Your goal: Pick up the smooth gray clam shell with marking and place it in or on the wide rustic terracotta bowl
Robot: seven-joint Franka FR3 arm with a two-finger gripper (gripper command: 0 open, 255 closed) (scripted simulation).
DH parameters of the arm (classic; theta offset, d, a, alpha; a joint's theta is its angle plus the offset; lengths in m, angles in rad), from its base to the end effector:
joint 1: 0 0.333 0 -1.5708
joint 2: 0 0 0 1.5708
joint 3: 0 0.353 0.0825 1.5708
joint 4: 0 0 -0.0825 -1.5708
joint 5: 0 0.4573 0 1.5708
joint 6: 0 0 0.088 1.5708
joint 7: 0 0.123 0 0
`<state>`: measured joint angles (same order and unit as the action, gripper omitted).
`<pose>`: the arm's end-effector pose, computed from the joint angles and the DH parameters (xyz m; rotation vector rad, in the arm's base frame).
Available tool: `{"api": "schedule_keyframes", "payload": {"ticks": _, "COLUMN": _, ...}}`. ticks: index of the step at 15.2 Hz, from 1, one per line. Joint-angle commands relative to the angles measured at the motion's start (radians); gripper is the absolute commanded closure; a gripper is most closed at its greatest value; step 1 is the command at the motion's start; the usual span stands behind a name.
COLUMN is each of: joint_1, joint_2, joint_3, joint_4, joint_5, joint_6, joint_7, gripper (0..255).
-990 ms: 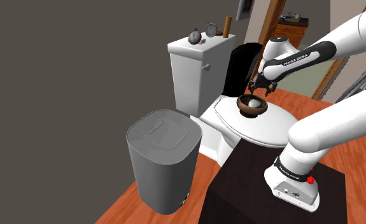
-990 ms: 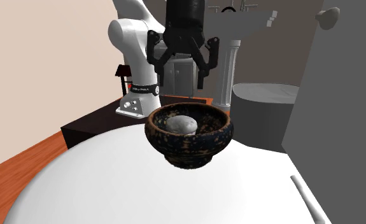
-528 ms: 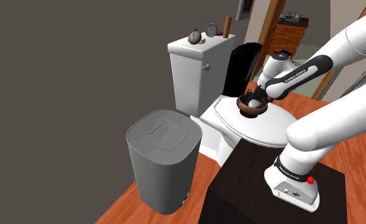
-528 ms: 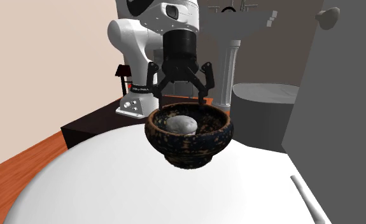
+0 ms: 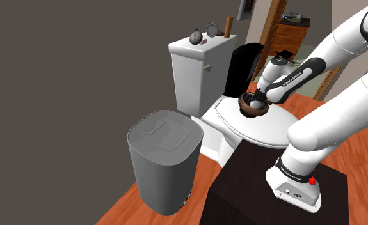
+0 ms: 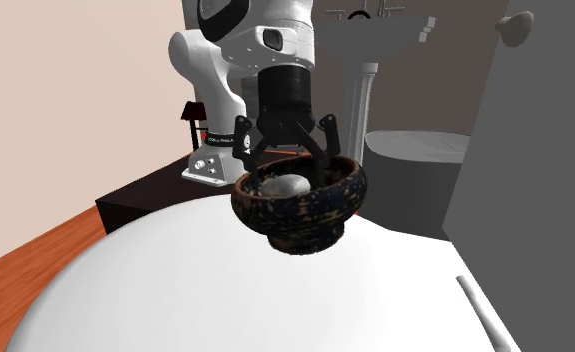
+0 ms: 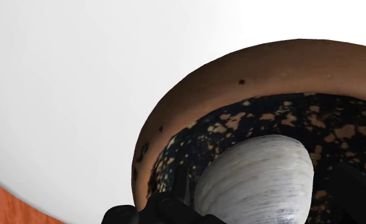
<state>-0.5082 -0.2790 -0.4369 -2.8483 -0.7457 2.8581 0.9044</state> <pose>0.2775 -0.2986 0.2497 2.4435 -1.6030 0.4166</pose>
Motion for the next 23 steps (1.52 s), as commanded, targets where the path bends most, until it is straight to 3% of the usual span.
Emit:
{"api": "schedule_keyframes", "payload": {"ticks": 1, "joint_1": -0.004, "joint_2": 0.008, "joint_3": -0.001, "joint_4": -0.006, "joint_5": -0.003, "joint_6": -0.001, "joint_7": 0.002, "gripper": 0}}
{"api": "schedule_keyframes", "payload": {"ticks": 4, "joint_1": -0.004, "joint_2": 0.008, "joint_3": -0.001, "joint_4": -0.006, "joint_5": -0.003, "joint_6": -0.001, "joint_7": 0.002, "gripper": 0}}
{"api": "schedule_keyframes", "payload": {"ticks": 5, "joint_1": -0.002, "joint_2": 0.01, "joint_3": -0.004, "joint_4": -0.003, "joint_5": 0.002, "joint_6": -0.001, "joint_7": -0.004, "gripper": 255}}
{"api": "schedule_keyframes", "payload": {"ticks": 14, "joint_1": -0.004, "joint_2": 0.008, "joint_3": -0.001, "joint_4": -0.006, "joint_5": -0.002, "joint_6": -0.001, "joint_7": 0.002, "gripper": 255}}
{"api": "schedule_keyframes", "payload": {"ticks": 23, "joint_1": 0.043, "joint_2": -0.161, "joint_3": -0.005, "joint_4": 0.011, "joint_5": 0.094, "joint_6": -0.186, "joint_7": -0.088, "gripper": 255}}
